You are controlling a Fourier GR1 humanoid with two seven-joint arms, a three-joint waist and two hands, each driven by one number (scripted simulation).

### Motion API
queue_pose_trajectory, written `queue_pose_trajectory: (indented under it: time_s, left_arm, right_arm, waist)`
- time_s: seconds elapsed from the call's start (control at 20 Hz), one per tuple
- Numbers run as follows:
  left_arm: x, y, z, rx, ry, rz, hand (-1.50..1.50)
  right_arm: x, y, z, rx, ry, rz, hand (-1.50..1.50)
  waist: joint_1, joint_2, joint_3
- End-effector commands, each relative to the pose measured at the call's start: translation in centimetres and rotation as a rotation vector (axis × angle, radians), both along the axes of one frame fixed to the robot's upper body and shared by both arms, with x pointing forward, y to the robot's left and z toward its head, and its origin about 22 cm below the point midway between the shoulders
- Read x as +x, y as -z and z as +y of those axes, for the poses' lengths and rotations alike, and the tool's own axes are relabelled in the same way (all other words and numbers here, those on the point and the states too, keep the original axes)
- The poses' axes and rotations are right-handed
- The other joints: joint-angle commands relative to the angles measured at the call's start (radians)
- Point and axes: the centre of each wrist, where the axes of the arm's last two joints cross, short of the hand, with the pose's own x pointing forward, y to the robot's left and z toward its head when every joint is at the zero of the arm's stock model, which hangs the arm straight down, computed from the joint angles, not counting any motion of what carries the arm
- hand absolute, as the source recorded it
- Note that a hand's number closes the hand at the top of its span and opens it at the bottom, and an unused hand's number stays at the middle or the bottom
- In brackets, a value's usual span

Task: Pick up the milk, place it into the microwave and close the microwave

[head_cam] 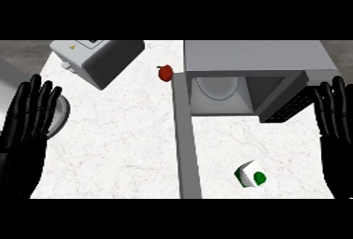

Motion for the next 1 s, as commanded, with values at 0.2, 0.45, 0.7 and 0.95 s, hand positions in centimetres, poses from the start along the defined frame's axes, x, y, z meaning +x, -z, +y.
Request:
queue_pose_trajectory:
  time_s: [0.2, 0.45, 0.7, 0.95]
  left_arm:
    - [-1.2, 0.0, 1.6, -0.023, 0.015, -0.034, -1.50]
    - [-1.3, 2.6, -1.9, -0.207, 0.021, 0.168, -1.50]
    - [-2.1, 4.1, -3.6, -0.212, 0.024, 0.150, -1.50]
    - [-2.1, 6.2, -6.3, -0.198, 0.018, 0.156, -1.50]
  right_arm:
    - [-6.1, -0.2, 1.2, -0.036, 0.030, 0.006, -1.50]
    - [-9.3, 2.9, 2.8, 0.041, -0.084, 0.174, -1.50]
    - [-13.3, 5.1, 0.1, 0.041, -0.068, 0.200, -1.50]
    - [-15.3, 8.1, 0.8, 0.021, -0.060, 0.247, -1.50]
  waist:
    - [0.006, 0.012, -0.001]
    - [-0.005, 0.009, 0.000]
    - [-0.005, 0.010, 0.000]
    - [-0.007, 0.011, 0.000]
